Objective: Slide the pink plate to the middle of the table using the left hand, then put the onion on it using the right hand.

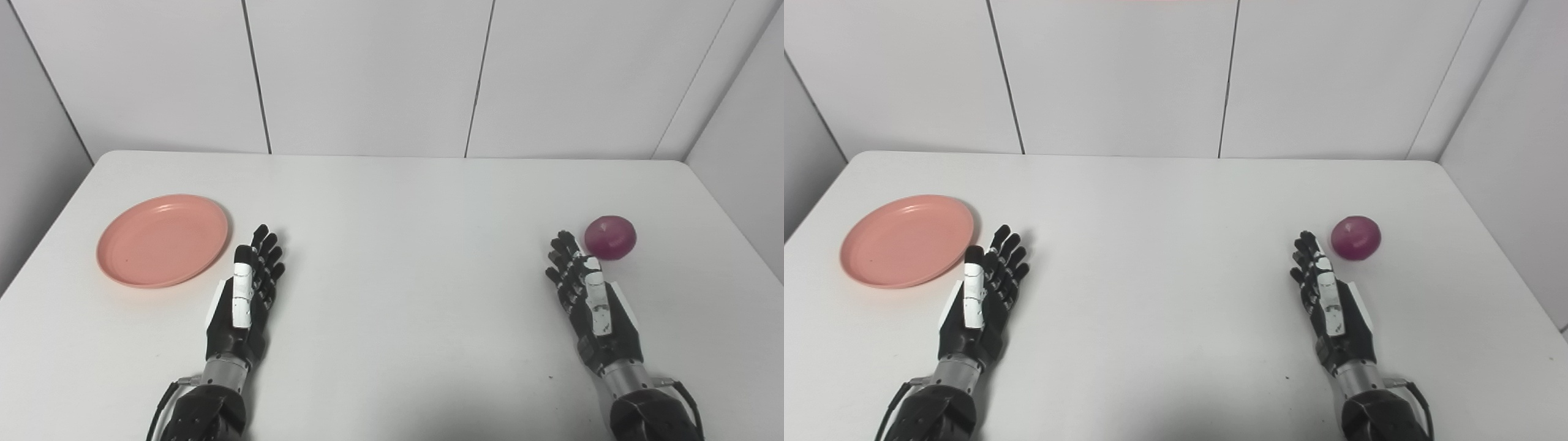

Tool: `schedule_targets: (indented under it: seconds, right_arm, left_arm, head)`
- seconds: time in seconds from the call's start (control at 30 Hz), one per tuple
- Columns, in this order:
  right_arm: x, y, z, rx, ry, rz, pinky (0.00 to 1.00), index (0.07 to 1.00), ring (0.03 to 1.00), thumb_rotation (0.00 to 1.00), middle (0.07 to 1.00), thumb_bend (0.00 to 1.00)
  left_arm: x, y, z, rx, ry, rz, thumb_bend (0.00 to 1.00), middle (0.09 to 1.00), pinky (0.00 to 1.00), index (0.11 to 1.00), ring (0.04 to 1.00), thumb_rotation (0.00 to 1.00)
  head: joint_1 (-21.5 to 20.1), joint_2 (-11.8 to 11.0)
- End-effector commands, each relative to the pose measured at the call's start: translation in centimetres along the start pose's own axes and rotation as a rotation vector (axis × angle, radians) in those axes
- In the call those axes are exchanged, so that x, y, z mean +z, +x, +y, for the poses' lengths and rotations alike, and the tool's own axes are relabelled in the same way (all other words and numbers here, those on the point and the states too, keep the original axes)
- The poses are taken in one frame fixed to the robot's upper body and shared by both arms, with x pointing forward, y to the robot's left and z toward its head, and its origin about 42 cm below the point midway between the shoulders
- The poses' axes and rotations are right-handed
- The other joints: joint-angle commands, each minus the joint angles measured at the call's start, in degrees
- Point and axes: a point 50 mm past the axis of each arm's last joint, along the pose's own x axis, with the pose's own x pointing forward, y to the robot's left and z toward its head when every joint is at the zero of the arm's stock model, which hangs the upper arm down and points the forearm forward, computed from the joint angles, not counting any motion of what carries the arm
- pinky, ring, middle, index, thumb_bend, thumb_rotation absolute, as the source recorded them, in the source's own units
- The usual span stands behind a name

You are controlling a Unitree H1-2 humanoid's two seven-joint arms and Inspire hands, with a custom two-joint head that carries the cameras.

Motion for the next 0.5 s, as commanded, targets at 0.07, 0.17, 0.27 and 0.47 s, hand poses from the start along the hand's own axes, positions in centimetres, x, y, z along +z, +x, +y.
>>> schedule_targets:
  seconds: [0.07,0.17,0.27,0.47]
  right_arm:
    - [0.50,0.23,0.33,0.004,0.010,-0.035,1.00,0.969,0.998,1.00,0.977,0.92]
    - [0.59,0.21,0.42,0.006,0.003,-0.031,1.00,0.968,1.000,1.00,0.982,0.93]
    - [0.60,0.24,0.47,0.006,0.003,-0.031,1.00,0.969,1.000,1.00,0.984,0.93]
    - [0.53,0.28,0.52,0.002,0.011,-0.035,1.00,0.961,1.000,1.00,0.977,0.93]
  left_arm:
    - [0.19,0.05,-0.12,0.002,-0.002,-0.013,0.86,1.000,1.00,1.000,1.000,1.00]
    - [0.18,0.06,-0.10,0.001,-0.004,-0.015,0.86,1.000,1.00,1.000,1.000,1.00]
    - [0.14,0.06,0.01,0.001,-0.004,-0.014,0.86,1.000,1.00,1.000,1.000,1.00]
    - [0.21,0.06,0.06,0.000,-0.005,-0.013,0.87,1.000,1.00,1.000,1.000,1.00]
  head:
    - [-0.1,0.0]
    - [-0.2,0.0]
    - [-0.3,0.1]
    - [-0.4,0.2]
